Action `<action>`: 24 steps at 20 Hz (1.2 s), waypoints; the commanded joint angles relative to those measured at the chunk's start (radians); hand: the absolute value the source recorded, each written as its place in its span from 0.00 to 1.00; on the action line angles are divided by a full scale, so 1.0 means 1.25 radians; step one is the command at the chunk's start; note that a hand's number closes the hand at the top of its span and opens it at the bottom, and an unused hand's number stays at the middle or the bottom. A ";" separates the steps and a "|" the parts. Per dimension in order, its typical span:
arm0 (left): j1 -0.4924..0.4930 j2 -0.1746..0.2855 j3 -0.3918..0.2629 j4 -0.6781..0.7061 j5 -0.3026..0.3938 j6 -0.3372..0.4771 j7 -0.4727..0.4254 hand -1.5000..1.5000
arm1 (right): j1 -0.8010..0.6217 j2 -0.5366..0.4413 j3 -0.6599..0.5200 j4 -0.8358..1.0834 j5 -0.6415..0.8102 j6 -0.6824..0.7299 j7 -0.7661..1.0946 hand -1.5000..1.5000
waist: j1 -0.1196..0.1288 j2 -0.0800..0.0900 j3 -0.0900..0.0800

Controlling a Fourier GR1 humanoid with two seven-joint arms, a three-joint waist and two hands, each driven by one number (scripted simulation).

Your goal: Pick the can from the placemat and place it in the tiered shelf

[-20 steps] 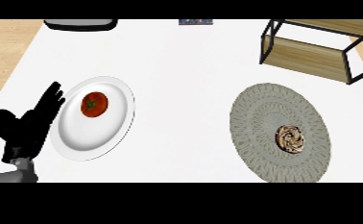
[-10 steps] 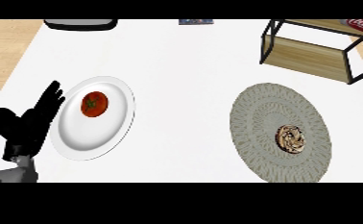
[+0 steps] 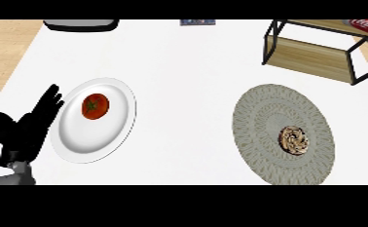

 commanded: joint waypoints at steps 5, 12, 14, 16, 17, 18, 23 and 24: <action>0.019 0.011 0.025 -0.022 0.012 -0.003 0.005 0.50 | 0.002 -0.106 -0.122 0.009 -0.128 0.094 -0.024 0.00 | -0.013 -0.005 0.000; 0.002 -0.011 0.009 0.005 -0.017 0.018 -0.013 0.50 | 0.018 -0.275 -0.168 0.002 -0.179 0.216 0.019 0.00 | -0.020 -0.004 -0.001; 0.031 -0.008 0.022 -0.001 -0.012 0.017 -0.023 0.50 | 0.078 -0.364 -0.202 0.021 -0.200 0.271 0.018 0.00 | -0.036 -0.009 0.000; 0.010 -0.023 0.011 0.015 -0.022 0.028 -0.027 0.50 | 0.075 -0.431 -0.212 0.036 -0.206 0.314 0.040 0.00 | -0.031 -0.005 0.000; 0.018 0.006 0.033 0.014 0.003 -0.004 -0.026 0.50 | 0.112 -0.454 -0.214 0.047 -0.204 0.332 0.010 0.00 | -0.027 -0.004 0.001; 0.030 0.002 0.028 0.004 -0.005 0.002 -0.027 0.50 | 0.130 -0.485 -0.222 0.067 -0.208 0.351 0.018 0.00 | -0.025 -0.004 0.001; 0.019 -0.005 0.023 -0.014 -0.007 0.012 -0.004 0.50 | 0.219 -0.604 -0.253 0.123 -0.224 0.463 -0.046 0.00 | -0.026 -0.004 0.003; 0.037 -0.009 0.022 0.002 -0.012 0.008 -0.028 0.50 | 0.245 -0.630 -0.256 0.132 -0.223 0.495 -0.077 0.00 | -0.034 -0.005 0.004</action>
